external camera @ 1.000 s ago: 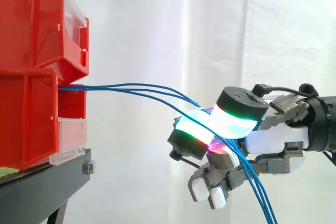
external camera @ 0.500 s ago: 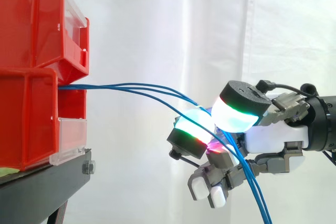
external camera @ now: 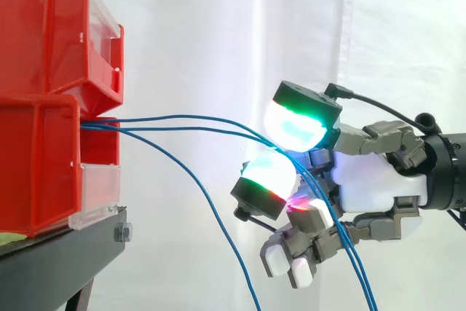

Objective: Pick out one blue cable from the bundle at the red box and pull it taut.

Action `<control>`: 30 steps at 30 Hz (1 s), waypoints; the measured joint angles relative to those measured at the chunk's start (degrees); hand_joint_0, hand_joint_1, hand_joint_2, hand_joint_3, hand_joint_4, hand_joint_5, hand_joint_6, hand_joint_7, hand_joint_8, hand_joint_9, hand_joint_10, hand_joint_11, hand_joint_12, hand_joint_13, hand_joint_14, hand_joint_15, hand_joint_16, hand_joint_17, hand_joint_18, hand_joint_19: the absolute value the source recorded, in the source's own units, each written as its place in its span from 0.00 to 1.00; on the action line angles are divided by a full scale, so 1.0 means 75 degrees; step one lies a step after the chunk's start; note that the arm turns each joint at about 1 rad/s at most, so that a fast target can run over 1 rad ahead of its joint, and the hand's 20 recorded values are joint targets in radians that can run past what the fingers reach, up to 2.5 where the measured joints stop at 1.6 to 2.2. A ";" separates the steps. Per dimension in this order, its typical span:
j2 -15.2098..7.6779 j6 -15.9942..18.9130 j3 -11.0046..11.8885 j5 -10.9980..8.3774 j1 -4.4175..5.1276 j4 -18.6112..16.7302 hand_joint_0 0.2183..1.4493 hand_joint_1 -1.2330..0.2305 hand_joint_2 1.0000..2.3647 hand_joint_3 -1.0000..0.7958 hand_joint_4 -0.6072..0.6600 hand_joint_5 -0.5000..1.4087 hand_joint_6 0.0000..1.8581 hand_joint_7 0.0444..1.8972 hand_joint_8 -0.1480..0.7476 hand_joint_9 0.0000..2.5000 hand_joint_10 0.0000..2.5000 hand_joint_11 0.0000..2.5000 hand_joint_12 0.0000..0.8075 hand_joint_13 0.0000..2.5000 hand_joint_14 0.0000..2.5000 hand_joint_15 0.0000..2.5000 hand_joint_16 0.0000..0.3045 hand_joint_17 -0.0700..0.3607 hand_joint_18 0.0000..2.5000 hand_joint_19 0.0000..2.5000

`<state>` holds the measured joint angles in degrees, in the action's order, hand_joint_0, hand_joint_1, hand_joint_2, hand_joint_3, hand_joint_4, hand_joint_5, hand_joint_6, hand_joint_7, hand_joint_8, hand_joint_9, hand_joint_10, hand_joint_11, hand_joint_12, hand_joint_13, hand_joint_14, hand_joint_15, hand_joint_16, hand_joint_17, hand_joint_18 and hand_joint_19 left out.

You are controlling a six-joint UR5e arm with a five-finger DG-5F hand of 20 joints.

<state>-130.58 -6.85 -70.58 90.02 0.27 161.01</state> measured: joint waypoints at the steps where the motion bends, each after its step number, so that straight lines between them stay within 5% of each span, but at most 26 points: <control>1: 0.0002 0.0000 0.0000 -0.0001 0.0000 0.0004 0.31 0.53 0.00 0.28 0.52 0.20 0.46 0.52 0.50 0.48 0.01 0.30 0.58 0.32 0.01 0.20 0.19 0.47 0.26 0.30; 12: -0.0002 -0.0002 0.0000 -0.0003 -0.0001 -0.0010 0.33 0.49 0.01 0.36 0.54 0.20 0.46 0.54 0.52 0.49 0.01 0.30 0.60 0.33 0.01 0.20 0.20 0.47 0.26 0.30; 23: 0.0000 -0.0012 0.0000 -0.0061 -0.0001 -0.0011 0.32 0.31 0.02 0.50 0.57 0.19 0.48 0.57 0.53 0.47 0.01 0.30 0.63 0.33 0.01 0.20 0.20 0.48 0.27 0.30; 30: -0.0001 -0.0012 0.0000 -0.0062 -0.0001 -0.0011 0.34 0.27 0.02 0.48 0.55 0.19 0.48 0.58 0.53 0.47 0.01 0.31 0.65 0.33 0.01 0.20 0.20 0.49 0.28 0.29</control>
<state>-130.59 -6.94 -70.58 89.56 0.26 160.93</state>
